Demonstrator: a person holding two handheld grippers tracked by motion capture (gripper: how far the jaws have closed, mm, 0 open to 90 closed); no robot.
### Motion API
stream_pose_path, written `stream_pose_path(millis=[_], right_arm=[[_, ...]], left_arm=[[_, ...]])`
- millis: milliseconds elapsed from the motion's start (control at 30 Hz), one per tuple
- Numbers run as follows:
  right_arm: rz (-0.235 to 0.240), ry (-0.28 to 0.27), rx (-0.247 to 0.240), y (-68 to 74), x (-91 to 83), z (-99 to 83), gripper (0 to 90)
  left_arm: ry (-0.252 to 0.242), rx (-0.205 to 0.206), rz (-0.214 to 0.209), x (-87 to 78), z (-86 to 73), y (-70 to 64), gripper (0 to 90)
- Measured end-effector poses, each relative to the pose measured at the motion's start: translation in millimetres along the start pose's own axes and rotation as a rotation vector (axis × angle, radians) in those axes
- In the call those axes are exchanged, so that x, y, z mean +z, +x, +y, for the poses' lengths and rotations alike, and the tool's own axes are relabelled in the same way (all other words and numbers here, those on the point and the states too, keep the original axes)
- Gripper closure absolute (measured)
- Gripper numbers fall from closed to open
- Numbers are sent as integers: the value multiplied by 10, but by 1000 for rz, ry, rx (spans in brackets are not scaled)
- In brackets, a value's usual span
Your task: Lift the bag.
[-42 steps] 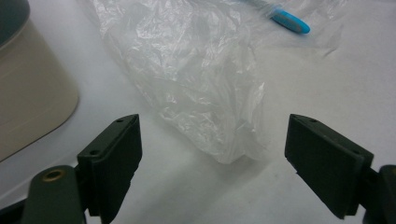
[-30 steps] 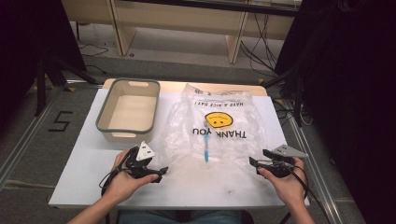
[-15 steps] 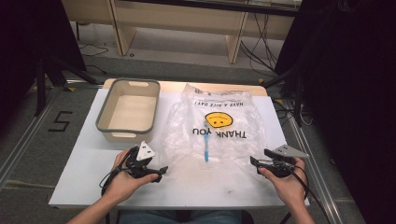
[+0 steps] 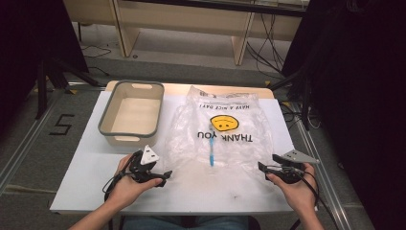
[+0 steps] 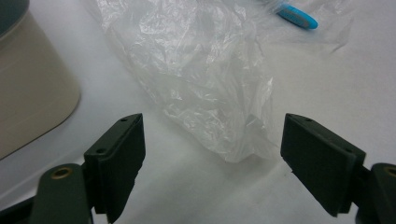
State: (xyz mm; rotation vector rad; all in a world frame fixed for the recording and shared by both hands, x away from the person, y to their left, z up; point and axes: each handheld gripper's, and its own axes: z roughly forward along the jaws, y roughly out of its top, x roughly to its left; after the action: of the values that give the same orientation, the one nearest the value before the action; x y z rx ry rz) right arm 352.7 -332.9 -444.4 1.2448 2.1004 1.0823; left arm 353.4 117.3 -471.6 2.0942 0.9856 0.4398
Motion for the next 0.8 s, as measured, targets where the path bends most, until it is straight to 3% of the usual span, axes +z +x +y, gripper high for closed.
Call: stream_pose_path(millis=[267, 400, 533, 633, 733, 800], right_arm=[[10, 1, -2, -12, -15, -43, 318], [11, 6, 2, -22, -29, -67, 316], [8, 2, 3, -17, -55, -68, 313], [17, 13, 2, -8, -60, -80, 310], [42, 50, -8, 12, -43, -105, 297], [55, 79, -21, 28, -33, -123, 293]], left_arm=[[16, 0, 9, 59, 29, -50, 229], [53, 28, -23, 154, 23, -118, 250], [80, 21, -47, 230, 18, -186, 270], [86, 27, -65, 256, 13, -179, 361], [102, 36, -76, 287, 4, -145, 496], [105, 38, -78, 302, 1, -131, 538]])
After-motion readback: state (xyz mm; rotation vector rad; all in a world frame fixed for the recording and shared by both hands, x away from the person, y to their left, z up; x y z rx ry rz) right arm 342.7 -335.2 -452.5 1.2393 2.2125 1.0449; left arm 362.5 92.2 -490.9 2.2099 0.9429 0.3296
